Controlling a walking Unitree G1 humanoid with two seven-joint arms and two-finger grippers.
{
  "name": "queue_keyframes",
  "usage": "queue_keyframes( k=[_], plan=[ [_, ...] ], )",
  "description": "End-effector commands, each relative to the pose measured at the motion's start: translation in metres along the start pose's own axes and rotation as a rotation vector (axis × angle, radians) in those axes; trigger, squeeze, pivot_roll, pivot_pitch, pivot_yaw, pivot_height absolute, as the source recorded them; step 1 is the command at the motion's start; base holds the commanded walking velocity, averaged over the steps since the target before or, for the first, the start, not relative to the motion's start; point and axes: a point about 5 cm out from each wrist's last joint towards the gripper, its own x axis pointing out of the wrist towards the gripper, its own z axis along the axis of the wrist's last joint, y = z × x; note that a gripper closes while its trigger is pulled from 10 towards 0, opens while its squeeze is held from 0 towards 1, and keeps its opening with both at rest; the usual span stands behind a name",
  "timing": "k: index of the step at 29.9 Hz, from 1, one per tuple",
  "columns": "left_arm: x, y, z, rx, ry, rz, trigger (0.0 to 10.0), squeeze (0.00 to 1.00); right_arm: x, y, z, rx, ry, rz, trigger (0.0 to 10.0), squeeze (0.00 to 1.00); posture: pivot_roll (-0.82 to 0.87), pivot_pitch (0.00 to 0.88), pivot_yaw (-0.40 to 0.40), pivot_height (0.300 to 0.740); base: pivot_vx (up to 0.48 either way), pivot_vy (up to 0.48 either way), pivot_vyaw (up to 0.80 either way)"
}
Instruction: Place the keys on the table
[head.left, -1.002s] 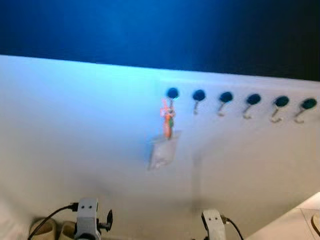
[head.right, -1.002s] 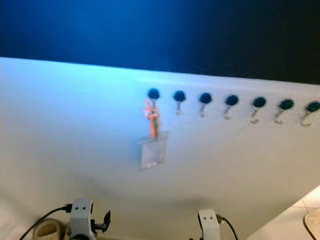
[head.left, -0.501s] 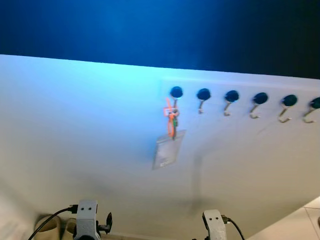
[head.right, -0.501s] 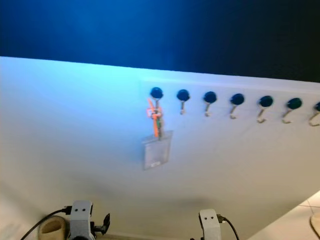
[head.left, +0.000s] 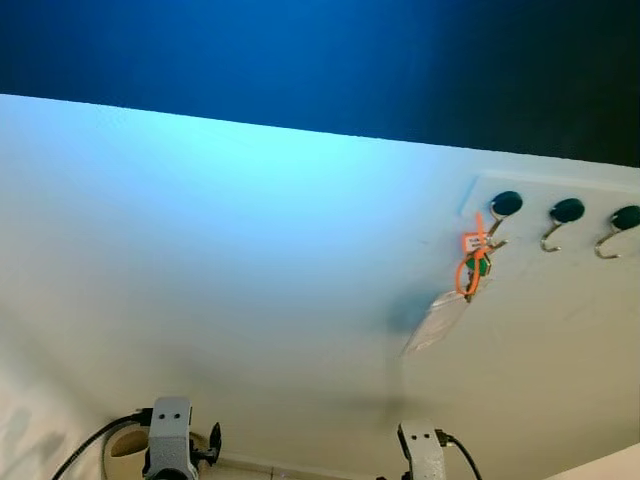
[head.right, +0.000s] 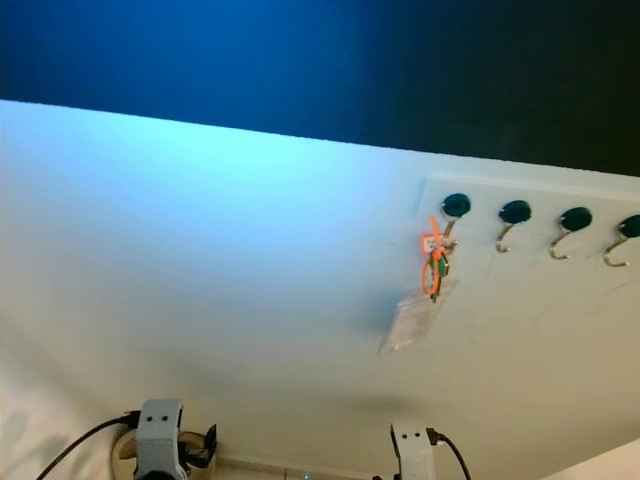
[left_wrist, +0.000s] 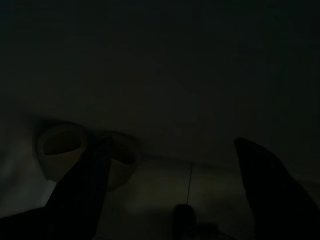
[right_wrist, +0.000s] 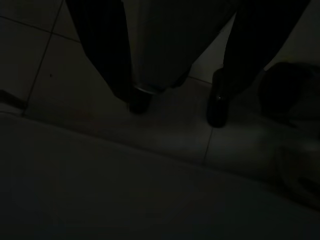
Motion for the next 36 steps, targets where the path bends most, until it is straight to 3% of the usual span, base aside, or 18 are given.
queue_keyframes(
  k=[1,24,36],
  plan=[
    [-0.0035,0.0024,-0.0077,0.009,0.036,-0.008,10.0,0.0,-0.0022,-0.0037,-0.0057,0.002,0.019,-0.013,10.0,0.0,0.08,0.075,-0.029,0.74,0.0,0.0,0.0],
    [-0.0025,0.0014,-0.0079,0.017,0.041,-0.01,10.0,0.0,-0.0021,-0.005,-0.0047,-0.002,0.019,-0.016,10.0,0.0,0.08,0.075,-0.029,0.74,-0.365,0.0,0.0],
    [0.0033,-0.002,-0.0011,0.067,0.041,-0.045,10.0,0.0,-0.0015,-0.0039,-0.003,0.003,0.011,-0.018,10.0,0.0,0.08,0.073,-0.017,0.74,0.0,0.0,0.0]
  ],
)
